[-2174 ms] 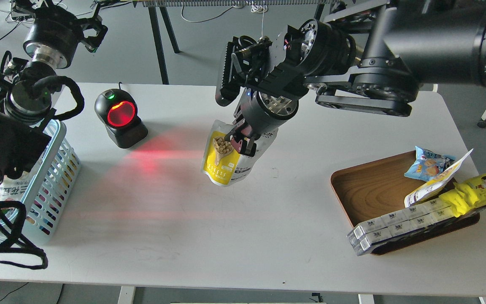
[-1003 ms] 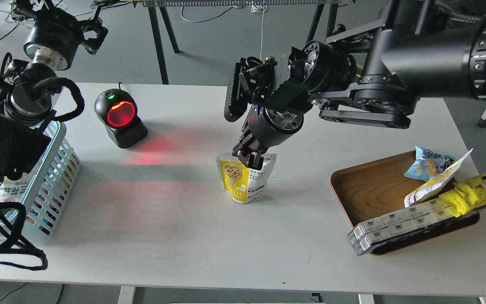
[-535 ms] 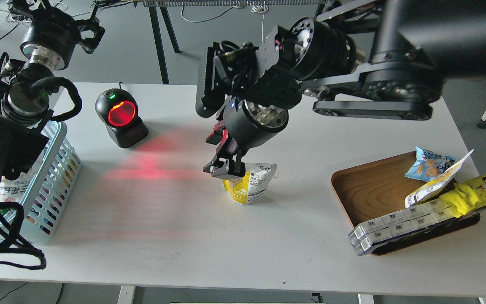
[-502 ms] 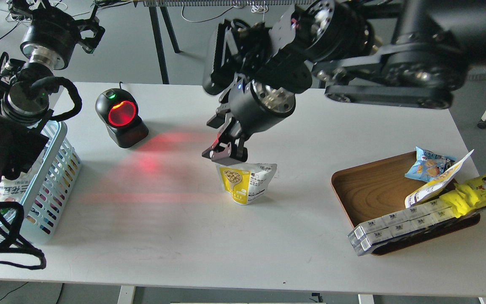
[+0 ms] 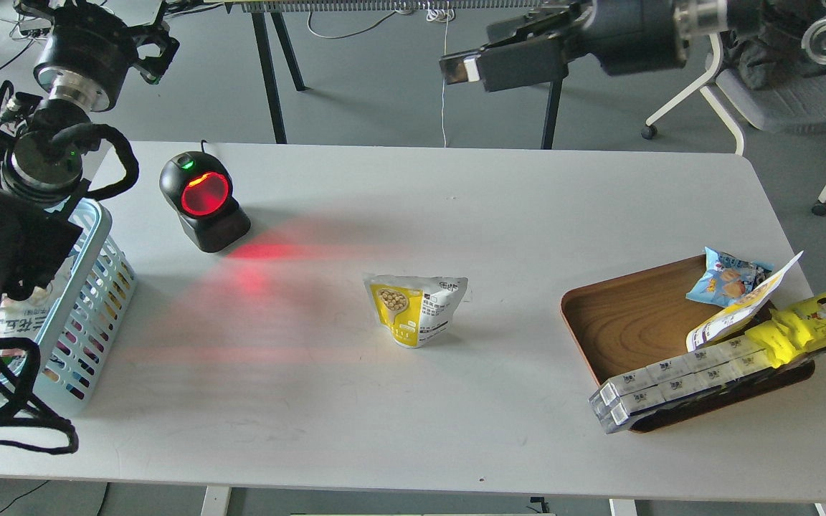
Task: Scan snack and place in basket
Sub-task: 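Raise the right gripper and withdraw it toward the tray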
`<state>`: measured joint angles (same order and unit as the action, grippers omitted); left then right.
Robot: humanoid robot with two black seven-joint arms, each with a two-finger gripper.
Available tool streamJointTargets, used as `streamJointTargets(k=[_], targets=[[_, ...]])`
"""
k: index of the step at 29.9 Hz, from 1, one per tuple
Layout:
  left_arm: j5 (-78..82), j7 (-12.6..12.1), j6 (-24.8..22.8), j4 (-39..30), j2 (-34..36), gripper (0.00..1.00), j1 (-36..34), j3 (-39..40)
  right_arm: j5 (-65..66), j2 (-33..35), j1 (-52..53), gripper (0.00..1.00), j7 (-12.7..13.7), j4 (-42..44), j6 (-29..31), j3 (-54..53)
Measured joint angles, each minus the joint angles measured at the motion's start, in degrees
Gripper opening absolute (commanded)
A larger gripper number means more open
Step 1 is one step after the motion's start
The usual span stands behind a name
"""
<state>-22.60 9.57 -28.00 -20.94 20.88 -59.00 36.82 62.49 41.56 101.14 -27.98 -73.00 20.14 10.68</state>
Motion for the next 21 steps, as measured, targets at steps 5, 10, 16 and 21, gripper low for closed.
streamJointTargets(k=[5,10,16,21], targets=[[3.2,-0.3,0.0,-0.3,0.0,1.0,-1.0,-1.1,-7.3,1.3,-8.2,0.99,0.0,7.3,-0.2,-7.6],[9.8,-0.4,0.0,-0.5,0.0,1.0,-4.5,-5.8,-18.0,1.3,-14.0,0.99,0.0,14.9,-0.2,-12.4],[15.8,-3.7,0.0,-1.2,3.2,1.0,-10.0,-15.9,-35.0,0.9,-20.8,0.99,0.0,21.6,-0.1,-13.1],[25.7,-5.3,0.0,-3.8,5.6,1.0,-14.5,-21.6,-47.9,-1.7,-25.3,0.99,0.0,27.5,-0.2,-13.2]])
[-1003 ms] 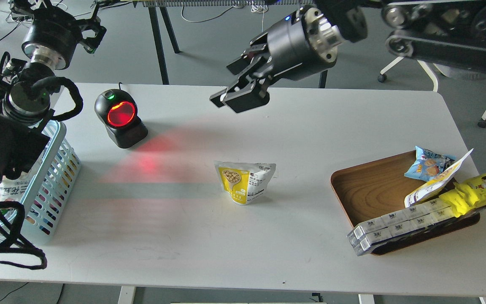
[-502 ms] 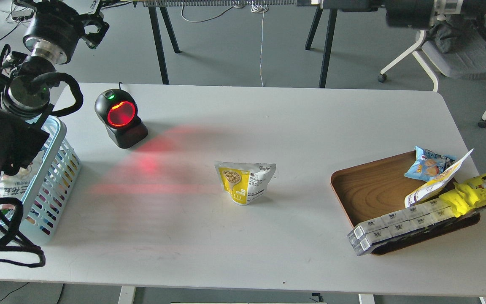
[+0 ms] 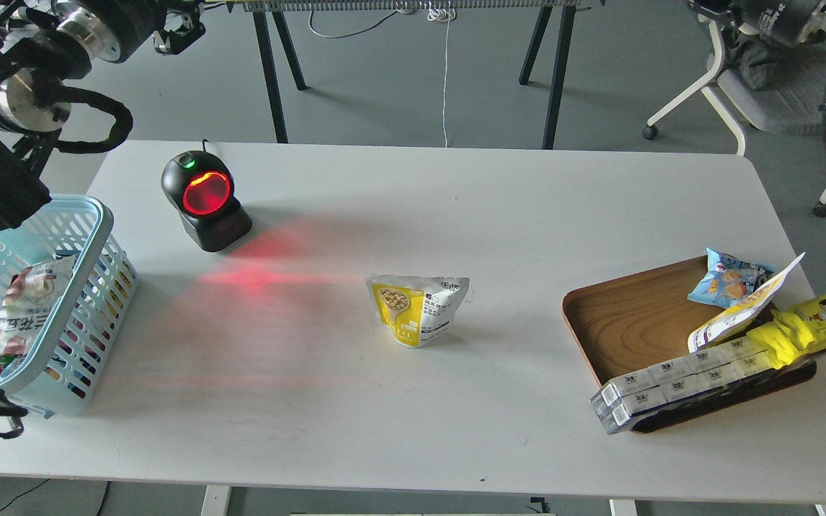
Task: Scan snack and place in basket
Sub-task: 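Raise the right gripper and withdraw it toward the tray, then reach the left gripper toward the yellow pouch on the table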
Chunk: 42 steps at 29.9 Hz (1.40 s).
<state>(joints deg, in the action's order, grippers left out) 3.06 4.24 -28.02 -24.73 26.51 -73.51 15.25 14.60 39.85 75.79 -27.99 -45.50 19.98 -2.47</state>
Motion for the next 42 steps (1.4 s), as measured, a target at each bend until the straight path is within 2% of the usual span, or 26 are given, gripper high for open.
streamJointTargets(k=[4,13,19,22,30,35,37,42], targets=[[8.9,0.6,0.0,-6.1,3.0,1.0,-2.7,-0.3,-8.5,-3.6,-1.8,0.99,0.0,6.0,0.2,-0.3],[29.4,1.4,0.0,-32.1,11.8,1.0,-5.3,0.3,-21.7,-11.7,-4.1,0.99,0.2,20.2,4.9,-8.8],[44.1,1.4,0.0,-49.4,16.6,0.99,-5.5,1.8,-22.4,-18.2,-4.9,0.99,7.0,30.2,7.8,-20.4],[51.8,1.5,0.0,-55.3,17.8,0.99,-5.5,2.5,-22.4,-19.7,-6.0,0.99,9.1,31.7,8.0,-24.8],[70.3,3.9,0.0,-61.1,16.2,0.95,-4.2,2.8,-25.2,-22.0,-10.8,0.99,9.8,31.9,8.0,-33.6],[83.9,5.4,0.0,-62.7,14.8,0.95,0.0,2.3,-26.0,-22.2,-12.9,0.99,9.8,31.4,8.0,-36.8],[89.3,6.2,0.0,-63.1,14.7,0.91,2.1,2.2,-26.1,-22.2,-13.1,0.99,9.7,31.4,8.0,-37.6],[104.1,10.9,0.0,-65.2,14.3,0.88,5.3,2.1,-26.1,-22.2,-14.1,0.99,9.7,30.9,8.0,-38.0]])
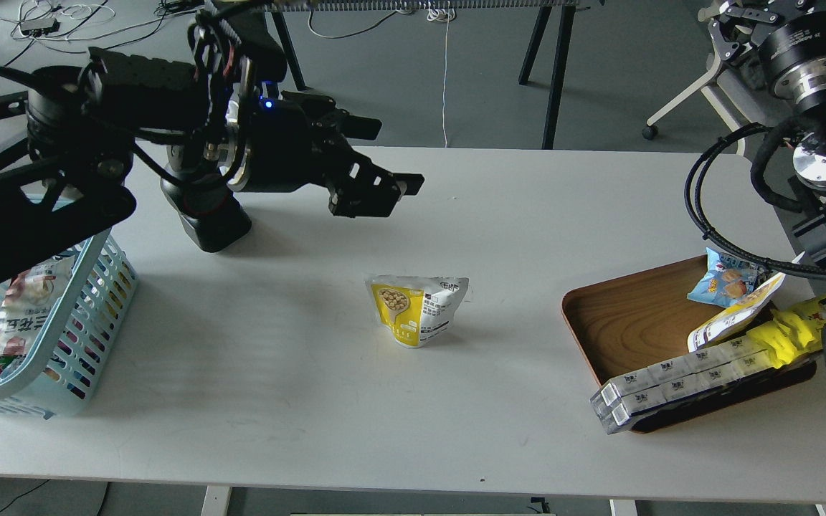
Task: Scan snack and place in basket
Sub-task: 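Reach the left gripper toward the yellow pouch on the table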
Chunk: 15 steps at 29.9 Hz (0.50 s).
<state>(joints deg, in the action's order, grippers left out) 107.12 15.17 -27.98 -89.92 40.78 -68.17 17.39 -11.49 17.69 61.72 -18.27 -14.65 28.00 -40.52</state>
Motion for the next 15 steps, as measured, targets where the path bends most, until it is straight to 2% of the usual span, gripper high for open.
streamJointTargets(k=[4,9,15], targets=[[6.6,1.3,0.0,-0.4,-2.5,0.88,0.7,-0.9,0.0,0.0,-1.0,0.99,0.0,-0.8,0.0,0.0],[16.2,1.3,0.0,-0.3,-4.6,0.88,1.0,-5.1,-2.0,0.0,-4.8,0.99,0.0,-1.0,0.0,-1.2],[17.9,1.1,0.0,-0.2,-5.3,0.88,2.1,-9.0,-3.1,0.0,-8.5,0.99,0.0,-1.0,0.0,-4.8]])
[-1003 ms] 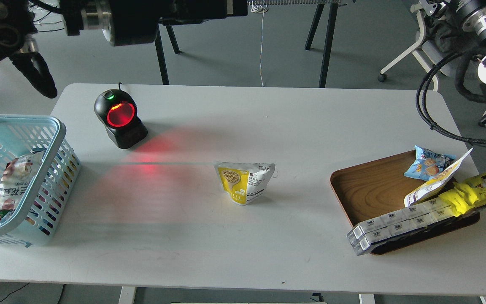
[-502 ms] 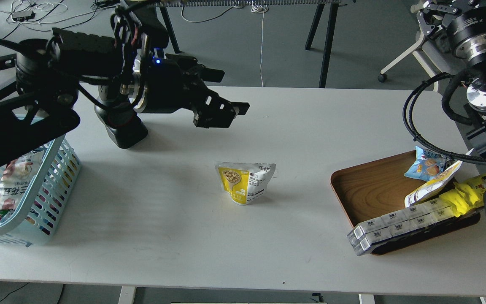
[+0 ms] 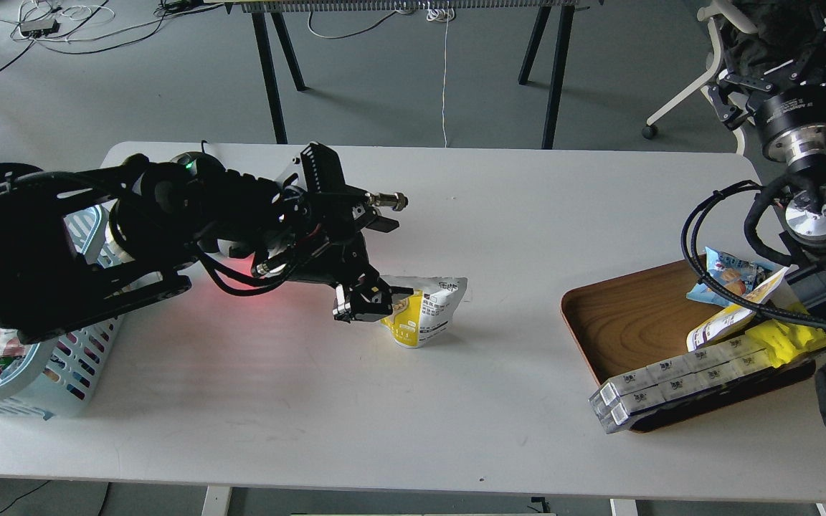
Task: Scan snack and place in basket
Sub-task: 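Reach the left gripper toward the yellow pouch on the table, then close the left gripper on the yellow pouch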
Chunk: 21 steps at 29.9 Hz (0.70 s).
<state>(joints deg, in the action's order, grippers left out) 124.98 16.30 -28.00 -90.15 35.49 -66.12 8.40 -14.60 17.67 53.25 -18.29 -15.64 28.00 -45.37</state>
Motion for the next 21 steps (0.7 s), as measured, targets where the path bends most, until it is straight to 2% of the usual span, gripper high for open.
streamJointTargets(k=[4,6,9,21], targets=[[0.0,-0.1,0.0,0.1,-0.3,0.87,0.9,-0.2,-0.2,-0.4,-1.7,0.99,0.0,0.0,0.0,-1.7],[0.0,-0.1,0.0,0.3,-0.8,0.78,1.1,-0.3,-0.2,-1.6,-1.8,0.99,0.0,-0.1,0.0,-1.8],[0.0,0.0,0.0,1.2,-1.4,0.7,1.7,-0.3,-0.1,-3.1,-1.8,0.99,0.0,-0.9,0.0,-1.8],[0.0,-0.2,0.0,3.8,-5.1,0.51,2.6,-0.2,-0.1,-3.0,-1.7,0.99,0.0,-3.4,0.0,-1.7]])
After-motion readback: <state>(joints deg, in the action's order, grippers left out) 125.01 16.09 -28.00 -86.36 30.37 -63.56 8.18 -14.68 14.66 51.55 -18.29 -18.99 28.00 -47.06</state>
